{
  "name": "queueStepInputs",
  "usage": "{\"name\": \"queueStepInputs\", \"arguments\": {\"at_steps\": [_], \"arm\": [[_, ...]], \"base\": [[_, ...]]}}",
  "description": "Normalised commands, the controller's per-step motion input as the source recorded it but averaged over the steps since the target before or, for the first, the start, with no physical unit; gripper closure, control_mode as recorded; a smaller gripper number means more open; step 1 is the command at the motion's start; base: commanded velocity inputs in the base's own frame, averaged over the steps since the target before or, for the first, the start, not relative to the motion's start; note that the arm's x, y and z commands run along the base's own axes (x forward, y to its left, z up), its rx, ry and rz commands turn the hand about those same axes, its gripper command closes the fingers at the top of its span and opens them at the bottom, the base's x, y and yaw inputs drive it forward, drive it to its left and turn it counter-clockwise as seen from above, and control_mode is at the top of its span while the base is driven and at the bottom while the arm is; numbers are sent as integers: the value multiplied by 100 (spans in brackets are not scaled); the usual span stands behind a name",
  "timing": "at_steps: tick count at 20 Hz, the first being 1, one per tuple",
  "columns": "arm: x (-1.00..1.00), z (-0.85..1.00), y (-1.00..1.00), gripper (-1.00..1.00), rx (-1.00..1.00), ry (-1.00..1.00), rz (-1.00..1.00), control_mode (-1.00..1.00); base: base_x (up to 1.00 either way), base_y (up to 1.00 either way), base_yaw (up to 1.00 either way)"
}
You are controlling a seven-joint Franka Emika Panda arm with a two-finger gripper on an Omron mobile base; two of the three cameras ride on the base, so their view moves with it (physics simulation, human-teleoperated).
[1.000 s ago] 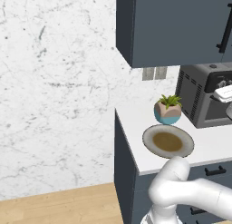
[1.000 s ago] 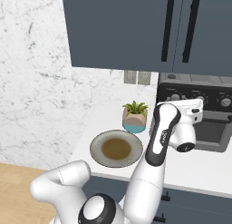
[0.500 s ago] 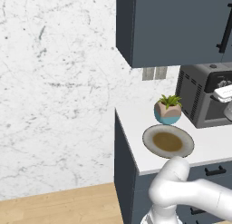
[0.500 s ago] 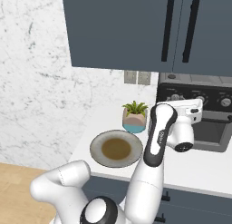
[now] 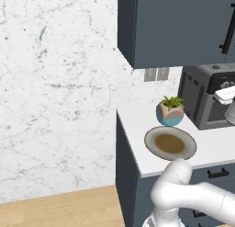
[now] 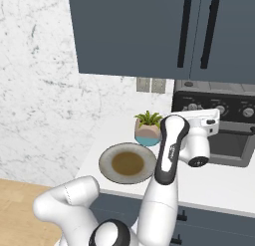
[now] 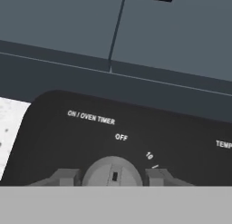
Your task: Pick up the kebab skewer and baguette bread, and place them inside the toaster oven. Close the toaster oven door and start by setting the timer.
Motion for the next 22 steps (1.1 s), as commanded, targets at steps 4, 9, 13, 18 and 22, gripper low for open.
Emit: {"name": "queueStepInputs", "arguments": {"at_steps": [4, 9, 13, 18, 22], "arm": [[0, 0, 20, 100, 0, 0, -3, -100], [0, 1, 32, 100, 0, 0, -5, -100], [0, 10, 37, 100, 0, 0, -5, -100], [0, 14, 41, 100, 0, 0, -5, -100], [3, 16, 33, 100, 1, 2, -4, -100]], "base": [[0, 0, 0], [0, 0, 0], [0, 0, 0], [0, 0, 0], [0, 0, 0]]}}
